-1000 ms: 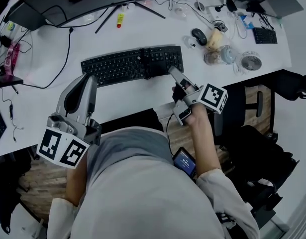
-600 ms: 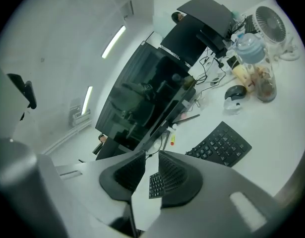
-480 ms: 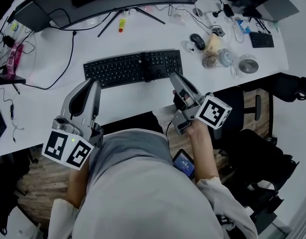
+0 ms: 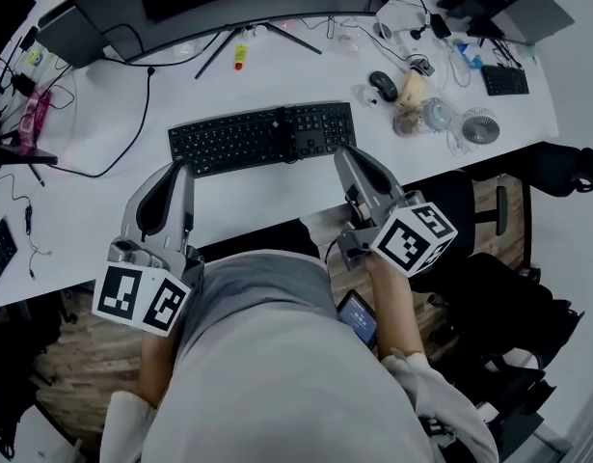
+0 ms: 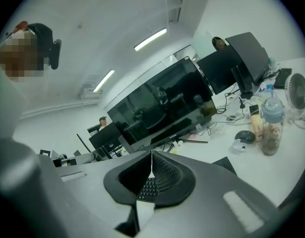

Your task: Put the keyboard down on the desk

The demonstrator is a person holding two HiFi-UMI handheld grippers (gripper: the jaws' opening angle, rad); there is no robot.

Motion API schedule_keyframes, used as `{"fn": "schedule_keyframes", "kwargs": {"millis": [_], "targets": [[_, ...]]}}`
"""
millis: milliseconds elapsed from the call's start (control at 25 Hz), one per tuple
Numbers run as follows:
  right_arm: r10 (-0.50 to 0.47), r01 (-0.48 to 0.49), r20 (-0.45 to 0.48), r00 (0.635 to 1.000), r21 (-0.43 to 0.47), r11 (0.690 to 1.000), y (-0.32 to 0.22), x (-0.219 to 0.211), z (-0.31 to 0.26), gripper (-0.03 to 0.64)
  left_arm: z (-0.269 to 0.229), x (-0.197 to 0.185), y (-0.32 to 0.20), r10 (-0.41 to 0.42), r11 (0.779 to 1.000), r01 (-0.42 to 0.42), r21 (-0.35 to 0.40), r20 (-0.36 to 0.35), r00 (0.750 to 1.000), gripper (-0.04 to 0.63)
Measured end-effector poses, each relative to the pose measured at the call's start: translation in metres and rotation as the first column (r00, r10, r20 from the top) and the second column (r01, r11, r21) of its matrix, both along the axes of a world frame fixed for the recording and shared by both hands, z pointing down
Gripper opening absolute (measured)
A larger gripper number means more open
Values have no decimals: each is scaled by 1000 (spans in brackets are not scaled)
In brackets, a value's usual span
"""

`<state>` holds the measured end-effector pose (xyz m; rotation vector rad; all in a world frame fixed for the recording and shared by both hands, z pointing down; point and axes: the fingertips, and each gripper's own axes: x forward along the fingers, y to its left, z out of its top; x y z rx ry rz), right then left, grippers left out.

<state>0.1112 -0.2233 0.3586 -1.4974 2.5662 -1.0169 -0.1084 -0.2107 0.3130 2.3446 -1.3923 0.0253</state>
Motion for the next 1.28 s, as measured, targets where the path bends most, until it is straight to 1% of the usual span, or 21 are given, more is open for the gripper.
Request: {"fn": "schedule_keyframes", "kwargs": {"millis": [200, 280, 320, 400, 560, 720, 800, 920, 1040, 1160, 1280], "targets": [[-8, 16, -117, 993, 63, 998, 4, -4, -12, 5, -1, -10, 4, -24, 1000, 24, -8, -7, 1000, 0], [-14, 26, -154, 988, 80, 996, 5, -6, -15, 5, -4, -7, 9, -15, 1000, 15, -7, -19, 1000, 0], [-15, 30, -165, 986, 86, 996, 6, -8, -17, 5, -5, -5, 12, -5, 1000, 5, -2, -14, 1000, 0], [-12, 30, -177, 984, 96, 995, 9, -11, -20, 5, -9, -3, 16, 6, 1000, -7, 16, 11, 1000, 0], [-21, 44, -206, 978, 105, 994, 16, -18, -24, 5, -13, -12, 19, -33, 999, 32, 26, 10, 999, 0], [-39, 69, -259, 965, 107, 992, 23, -25, -24, 5, -10, -14, 21, -56, 998, 54, 37, 60, 997, 0], [-43, 74, -272, 961, 107, 991, 26, -26, -24, 5, -9, -19, 20, -83, 996, 79, 52, 89, 993, 0], [-41, 75, -279, 959, 110, 991, 28, -27, -23, 3, -4, -26, 18, -109, 993, 105, 44, 86, 990, 0], [-44, 75, -299, 953, 92, 993, 28, -28, -18, 2, 1, -35, 16, -133, 991, 132, 27, 85, 987, 0], [-52, 81, -309, 949, 80, 994, 28, -28, -14, -3, 3, -35, 16, -126, 992, 124, 32, 88, 988, 0], [-67, 94, -324, 944, 68, 993, 29, -29, -11, -5, 12, -28, 14, -92, 996, 91, 11, 90, 992, 0]]}}
